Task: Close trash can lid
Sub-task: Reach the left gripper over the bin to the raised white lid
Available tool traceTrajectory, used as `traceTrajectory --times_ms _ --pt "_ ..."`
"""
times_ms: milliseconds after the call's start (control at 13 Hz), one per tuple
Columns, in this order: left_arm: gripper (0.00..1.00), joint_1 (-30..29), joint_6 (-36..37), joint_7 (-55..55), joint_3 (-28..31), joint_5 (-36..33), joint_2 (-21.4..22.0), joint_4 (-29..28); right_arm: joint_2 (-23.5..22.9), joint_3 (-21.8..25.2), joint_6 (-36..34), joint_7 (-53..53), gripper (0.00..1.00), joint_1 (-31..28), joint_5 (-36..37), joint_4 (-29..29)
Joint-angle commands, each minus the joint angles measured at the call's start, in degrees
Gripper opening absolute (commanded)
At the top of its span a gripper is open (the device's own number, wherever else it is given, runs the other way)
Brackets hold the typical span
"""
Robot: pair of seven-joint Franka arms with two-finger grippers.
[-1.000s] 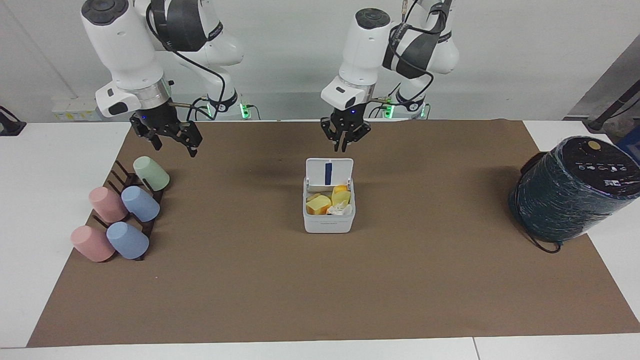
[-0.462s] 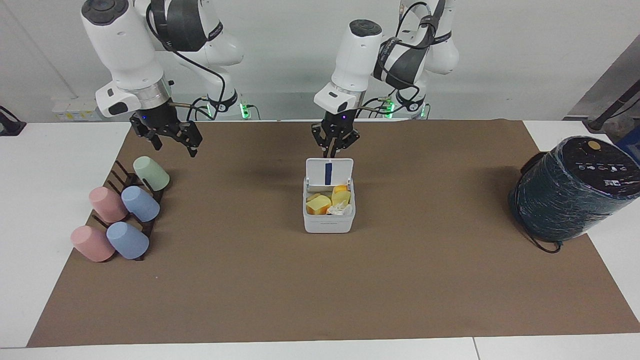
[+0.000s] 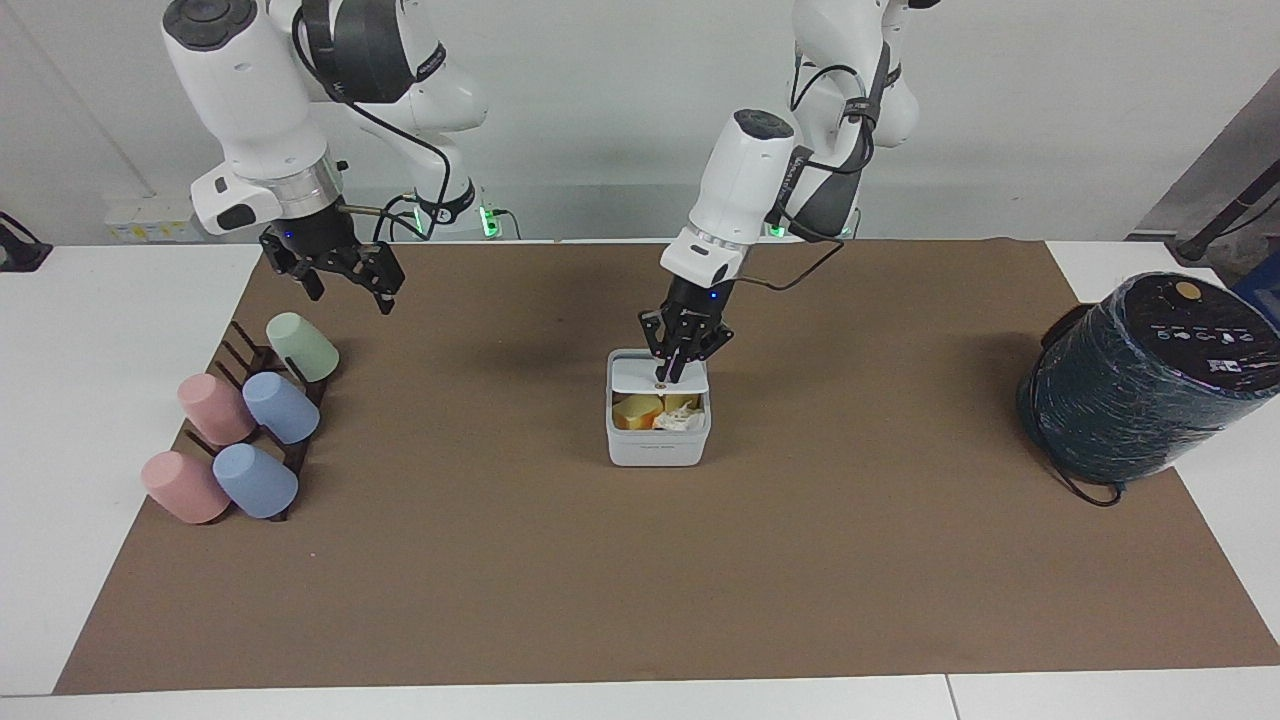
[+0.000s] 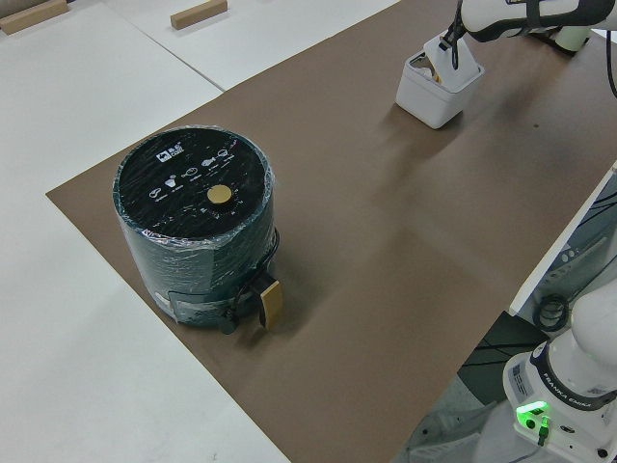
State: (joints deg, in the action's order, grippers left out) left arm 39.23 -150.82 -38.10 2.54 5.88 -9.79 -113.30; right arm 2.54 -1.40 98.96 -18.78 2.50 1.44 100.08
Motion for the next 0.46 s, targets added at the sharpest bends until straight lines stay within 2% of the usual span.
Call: traceTrajectory --times_ms 0,385 --pt "0.21 0.1 -4.5 1.0 -0.1 1.0 -4.3 0.5 0.8 -0.1 0.3 1.1 1.00 -0.6 -0.4 0.9" --pt "0.21 0.1 -4.5 1.2 -0.1 1.0 -5.1 0.4 0.8 -0.1 0.3 1.1 1.00 -0.6 -0.4 0.9"
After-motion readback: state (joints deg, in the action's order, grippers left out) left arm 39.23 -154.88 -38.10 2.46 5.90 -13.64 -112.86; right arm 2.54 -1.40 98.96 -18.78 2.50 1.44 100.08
